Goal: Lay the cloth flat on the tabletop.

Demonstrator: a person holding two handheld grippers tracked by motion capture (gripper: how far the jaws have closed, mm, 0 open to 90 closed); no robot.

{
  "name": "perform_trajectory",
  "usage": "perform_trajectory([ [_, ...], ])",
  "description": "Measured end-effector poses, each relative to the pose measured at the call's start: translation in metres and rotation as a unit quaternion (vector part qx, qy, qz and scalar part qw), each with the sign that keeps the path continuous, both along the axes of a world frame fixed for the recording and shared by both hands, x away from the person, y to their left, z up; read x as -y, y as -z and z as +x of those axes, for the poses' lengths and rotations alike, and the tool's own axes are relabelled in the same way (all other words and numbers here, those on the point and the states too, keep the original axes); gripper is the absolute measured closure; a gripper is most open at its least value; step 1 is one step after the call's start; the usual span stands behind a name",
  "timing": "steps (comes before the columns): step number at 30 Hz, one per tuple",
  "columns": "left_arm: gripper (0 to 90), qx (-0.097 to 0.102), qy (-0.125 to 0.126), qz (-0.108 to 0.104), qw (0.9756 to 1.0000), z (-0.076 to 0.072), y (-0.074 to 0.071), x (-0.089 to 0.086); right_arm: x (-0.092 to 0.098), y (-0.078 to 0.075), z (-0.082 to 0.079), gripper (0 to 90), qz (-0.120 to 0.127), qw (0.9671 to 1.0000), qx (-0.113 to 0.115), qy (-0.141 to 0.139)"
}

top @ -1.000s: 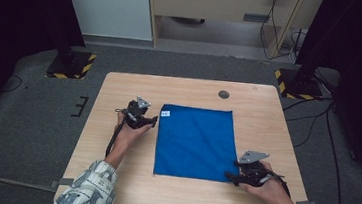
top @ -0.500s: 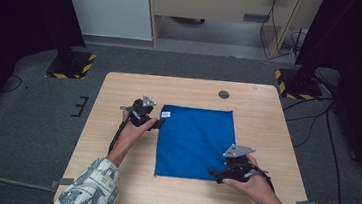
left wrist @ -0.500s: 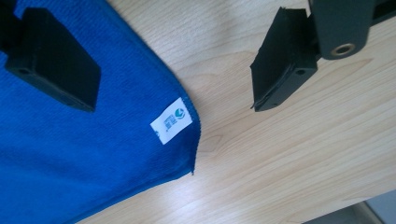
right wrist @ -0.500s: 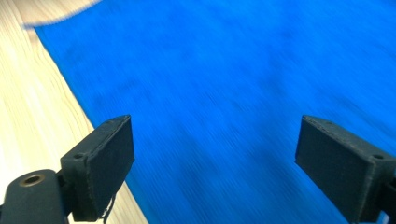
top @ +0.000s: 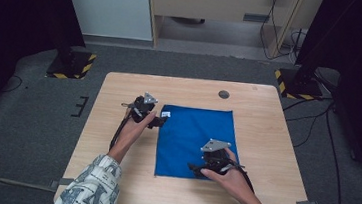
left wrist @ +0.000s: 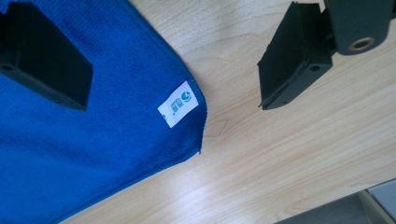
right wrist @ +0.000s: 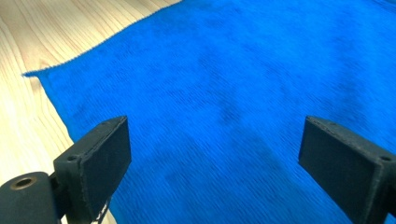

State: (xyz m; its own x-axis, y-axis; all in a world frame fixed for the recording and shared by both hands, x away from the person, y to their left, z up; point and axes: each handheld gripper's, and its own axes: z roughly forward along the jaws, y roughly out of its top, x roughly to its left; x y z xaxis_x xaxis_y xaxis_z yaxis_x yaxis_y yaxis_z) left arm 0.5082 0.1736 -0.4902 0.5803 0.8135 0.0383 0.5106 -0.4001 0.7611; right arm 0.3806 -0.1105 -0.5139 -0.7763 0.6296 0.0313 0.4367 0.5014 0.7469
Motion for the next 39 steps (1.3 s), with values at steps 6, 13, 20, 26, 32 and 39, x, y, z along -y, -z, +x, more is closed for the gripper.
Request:
perform_trajectory([
  [6,10.1,0.009,0.005,0.006,0.9999,0.005,-0.005,0.004,-0.017,-0.002,0.001,12.1,0.003,1.0000,-0.001,0.002],
  [13,10.9,0.012,0.007,-0.015,0.9998,0.010,-0.005,0.004,-0.037,-0.004,0.002,16.1,0.000,1.0000,0.004,-0.006],
  [20,11.8,-0.001,0.015,-0.011,0.9998,0.014,-0.009,0.006,-0.055,-0.005,0.001,18.0,0.003,0.9998,0.009,-0.016],
  [26,11.7,0.004,0.013,-0.016,0.9998,0.014,-0.013,0.005,-0.068,-0.006,0.000,18.3,-0.003,0.9995,0.008,-0.030],
  [32,12.6,-0.002,0.012,-0.018,0.9998,0.015,-0.011,0.002,-0.080,-0.006,-0.003,18.6,0.001,0.9993,0.007,-0.038],
  [39,21.1,-0.009,0.017,-0.015,0.9997,0.017,-0.008,0.001,-0.087,-0.005,-0.003,20.0,0.000,0.9989,0.002,-0.047],
])
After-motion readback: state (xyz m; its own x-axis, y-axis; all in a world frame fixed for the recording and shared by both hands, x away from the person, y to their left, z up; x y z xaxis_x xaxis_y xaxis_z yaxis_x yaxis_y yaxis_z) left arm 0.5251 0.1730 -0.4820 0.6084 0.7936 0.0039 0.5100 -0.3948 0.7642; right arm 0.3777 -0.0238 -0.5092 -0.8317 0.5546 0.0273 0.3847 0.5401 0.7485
